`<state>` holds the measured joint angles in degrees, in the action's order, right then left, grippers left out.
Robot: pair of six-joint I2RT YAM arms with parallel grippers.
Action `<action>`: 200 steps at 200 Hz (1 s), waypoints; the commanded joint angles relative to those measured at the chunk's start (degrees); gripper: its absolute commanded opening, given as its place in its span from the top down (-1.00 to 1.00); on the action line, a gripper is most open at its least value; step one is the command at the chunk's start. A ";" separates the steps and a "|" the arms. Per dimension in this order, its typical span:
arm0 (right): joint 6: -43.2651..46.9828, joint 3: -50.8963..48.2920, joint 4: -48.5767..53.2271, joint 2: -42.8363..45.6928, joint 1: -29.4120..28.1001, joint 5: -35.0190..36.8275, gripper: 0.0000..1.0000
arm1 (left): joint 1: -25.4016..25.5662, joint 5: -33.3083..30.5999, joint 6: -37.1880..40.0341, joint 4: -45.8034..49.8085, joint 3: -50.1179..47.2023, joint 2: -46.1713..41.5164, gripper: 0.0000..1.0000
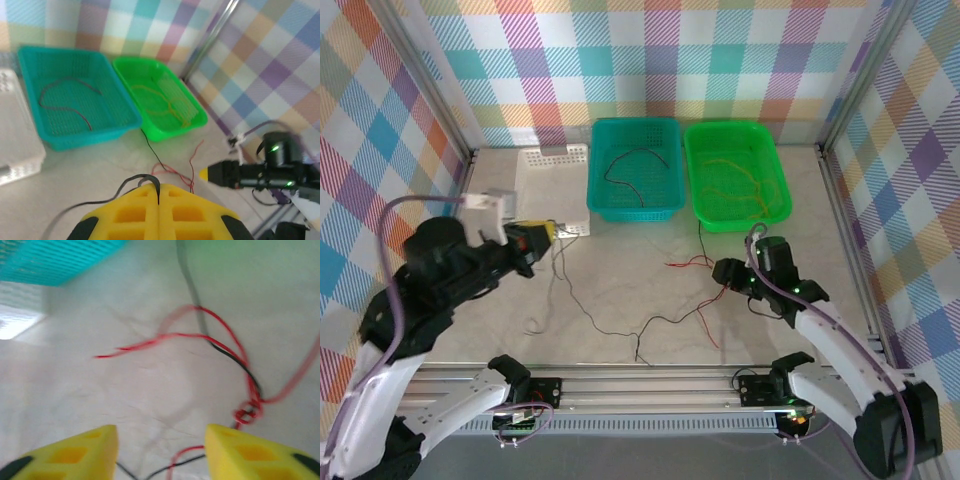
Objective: Untangle the cables
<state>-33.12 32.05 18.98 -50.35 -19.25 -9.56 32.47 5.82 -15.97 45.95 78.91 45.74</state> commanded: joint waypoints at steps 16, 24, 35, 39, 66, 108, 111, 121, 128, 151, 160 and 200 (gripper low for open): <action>4.53 1.02 -10.24 8.03 -2.54 -15.11 -0.23 | -0.56 8.57 -3.53 -7.68 -0.65 4.52 1.00; 3.87 0.69 -14.29 8.70 -4.60 -16.67 -0.24 | -0.57 9.78 -4.20 -8.88 -0.98 5.50 1.00; 3.88 0.73 -18.63 8.57 -8.41 -16.19 -0.34 | -0.56 10.92 -5.37 -10.46 -1.82 6.70 1.00; 4.34 0.93 -19.70 8.19 -9.84 -15.47 -0.36 | -0.56 11.15 -5.74 -10.91 -2.10 7.06 1.00; 7.20 3.83 -25.54 2.05 -16.87 -13.29 -0.39 | -0.57 12.27 -6.73 -12.63 -2.87 8.94 1.00; 11.65 8.87 -33.56 -12.07 -23.31 -11.15 -0.40 | -0.56 13.73 -8.18 -14.03 -2.97 10.03 1.00; 11.60 9.33 -34.07 -13.00 -23.56 -11.25 -0.40 | -0.56 13.82 -8.28 -14.05 -3.03 10.14 1.00; 11.33 10.31 -35.89 -15.35 -24.43 -10.07 -0.39 | -0.56 14.01 -8.44 -14.13 -3.12 10.25 1.00; 11.28 10.69 -38.09 -16.42 -25.05 -9.50 -0.39 | -0.56 14.26 -8.49 -14.05 -3.15 10.37 1.00; 11.10 12.58 -43.14 -18.46 -26.72 -8.89 -0.39 | -0.56 14.74 -8.40 -13.53 -3.81 10.80 1.00; 11.16 13.47 -44.24 -19.02 -27.51 -8.36 -0.38 | -0.56 14.80 -8.47 -13.43 -4.54 10.93 1.00; 12.82 15.65 -46.91 -19.92 -30.64 -5.60 -0.36 | -0.61 15.05 -9.09 -13.96 -7.95 11.17 1.00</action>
<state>-22.65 45.45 -21.67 -70.13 -48.29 -16.97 32.47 19.68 -24.03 33.82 72.82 56.64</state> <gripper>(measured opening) 0.685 0.042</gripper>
